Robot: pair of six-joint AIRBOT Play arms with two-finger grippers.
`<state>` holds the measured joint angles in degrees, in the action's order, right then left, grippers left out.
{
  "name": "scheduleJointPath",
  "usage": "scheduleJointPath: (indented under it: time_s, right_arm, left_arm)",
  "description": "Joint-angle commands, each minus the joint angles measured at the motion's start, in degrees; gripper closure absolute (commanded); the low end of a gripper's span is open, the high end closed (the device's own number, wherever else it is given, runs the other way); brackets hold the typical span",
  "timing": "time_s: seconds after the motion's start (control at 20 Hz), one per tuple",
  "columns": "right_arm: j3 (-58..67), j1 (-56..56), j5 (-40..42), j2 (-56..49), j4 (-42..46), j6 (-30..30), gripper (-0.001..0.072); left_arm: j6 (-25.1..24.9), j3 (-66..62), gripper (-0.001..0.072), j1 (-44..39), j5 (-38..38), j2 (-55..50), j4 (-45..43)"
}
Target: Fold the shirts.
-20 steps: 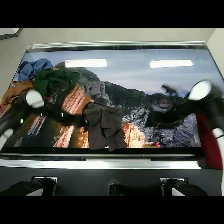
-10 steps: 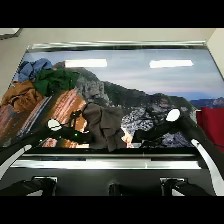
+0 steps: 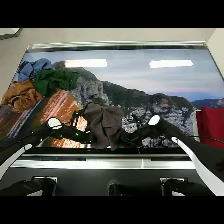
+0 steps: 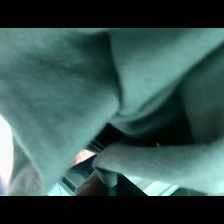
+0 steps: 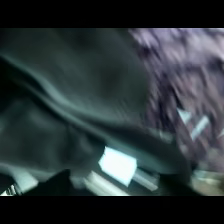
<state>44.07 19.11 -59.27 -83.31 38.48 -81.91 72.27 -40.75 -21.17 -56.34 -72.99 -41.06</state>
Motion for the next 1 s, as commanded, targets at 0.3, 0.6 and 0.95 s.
scheduleJointPath:
  time_s: [0.3,0.6,0.95]
  right_arm:
    - [1.86,1.73,11.06,6.01,4.68,-4.70,0.0672]
    - [20.26,1.73,10.08,26.51,37.83,-13.55,0.0672]
    - [54.93,1.73,11.45,38.99,63.52,-25.05,0.0671]
  left_arm:
    - [2.89,-0.96,0.0676,0.31,-3.10,5.16,-8.13]
    - [12.76,-24.81,0.0676,5.33,-10.14,18.05,-31.54]
    - [20.94,-74.90,0.0676,11.72,-7.87,24.02,-38.51]
